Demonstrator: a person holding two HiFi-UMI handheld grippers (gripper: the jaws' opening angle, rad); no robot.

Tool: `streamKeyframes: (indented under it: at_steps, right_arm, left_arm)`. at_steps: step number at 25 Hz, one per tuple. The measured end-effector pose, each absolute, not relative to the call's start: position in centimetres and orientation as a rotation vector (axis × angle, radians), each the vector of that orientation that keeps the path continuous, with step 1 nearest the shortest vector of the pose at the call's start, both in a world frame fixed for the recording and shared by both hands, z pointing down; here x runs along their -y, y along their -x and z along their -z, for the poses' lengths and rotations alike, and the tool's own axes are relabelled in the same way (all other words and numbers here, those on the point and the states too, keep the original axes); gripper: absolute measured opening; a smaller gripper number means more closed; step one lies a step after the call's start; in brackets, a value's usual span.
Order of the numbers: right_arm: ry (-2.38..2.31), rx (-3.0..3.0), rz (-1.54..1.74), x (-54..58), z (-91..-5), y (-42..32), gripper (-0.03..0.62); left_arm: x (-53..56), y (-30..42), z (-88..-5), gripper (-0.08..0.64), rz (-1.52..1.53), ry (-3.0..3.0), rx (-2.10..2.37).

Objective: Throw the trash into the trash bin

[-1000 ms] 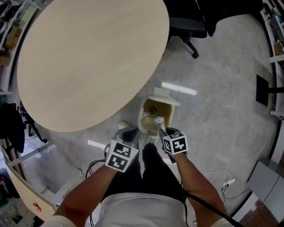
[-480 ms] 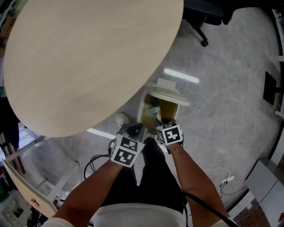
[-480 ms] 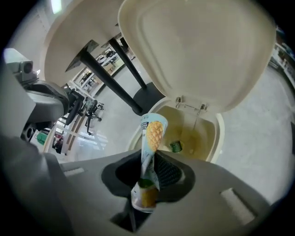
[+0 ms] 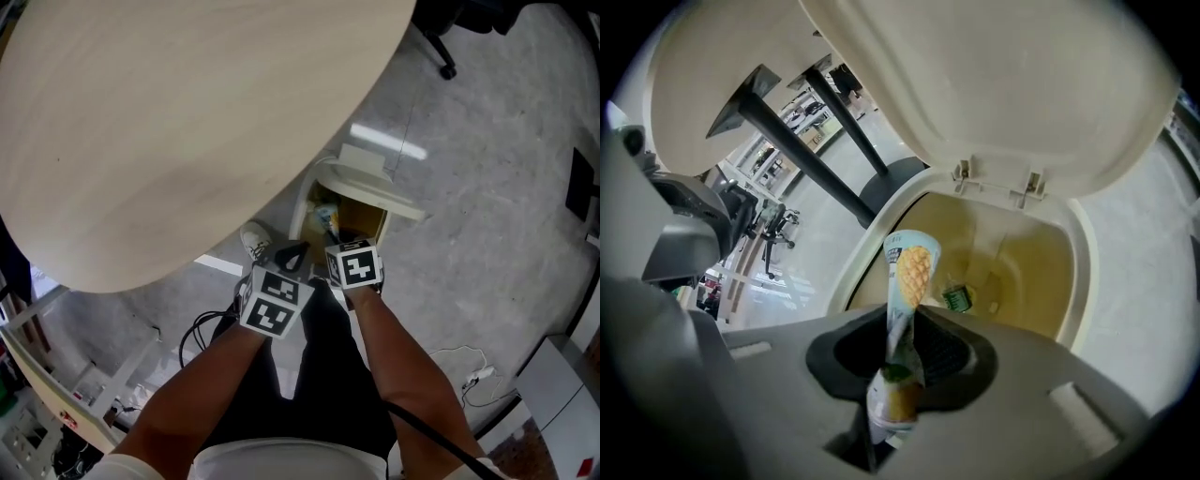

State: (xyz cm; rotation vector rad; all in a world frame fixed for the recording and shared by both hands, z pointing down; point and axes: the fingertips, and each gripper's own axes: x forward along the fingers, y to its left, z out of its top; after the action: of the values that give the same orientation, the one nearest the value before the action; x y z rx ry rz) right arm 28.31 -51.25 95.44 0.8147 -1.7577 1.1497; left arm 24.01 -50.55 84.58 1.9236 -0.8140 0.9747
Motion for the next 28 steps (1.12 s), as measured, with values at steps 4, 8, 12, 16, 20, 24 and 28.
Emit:
streamKeyframes:
  at_steps: [4, 8, 12, 16, 20, 24, 28]
  right_arm:
    - [-0.814, 1.761, -1.157, 51.3, -96.1, -28.0, 0.115]
    - [-0.782, 1.778, -1.141, 51.2, -95.4, -27.2, 0.172]
    - [-0.805, 1.755, -1.137, 50.4, -95.2, -28.2, 0.172]
    - [-0.821, 1.738, -1.146, 49.9, -94.1, -29.2, 0.172]
    - [-0.83, 1.736, -1.127, 49.8, -92.5, -30.1, 0.169]
    - [-0.859, 1.738, -1.155, 49.9, -90.0, -30.7, 0.098]
    - [-0.856, 1.824, -1.167, 50.1, -85.7, -30.6, 0.008]
  left_arm:
    - [50.0, -23.7, -84.7, 0.008, -0.969, -1.921, 0.819]
    - [49.5, -23.0, -84.5, 0.008, -0.975, -1.907, 0.828]
    - [49.3, -22.6, -84.2, 0.008, -0.976, -1.905, 0.835]
    - [50.0, -22.7, -82.8, 0.008, -0.983, -1.942, 0.837]
    - [50.2, -22.8, -81.3, 0.008, -0.988, -1.977, 0.831]
    - [50.4, -23.1, -79.1, 0.008, -0.988, -2.012, 0.818]
    - [49.9, -23.3, -76.7, 0.008, -0.951, -2.047, 0.815]
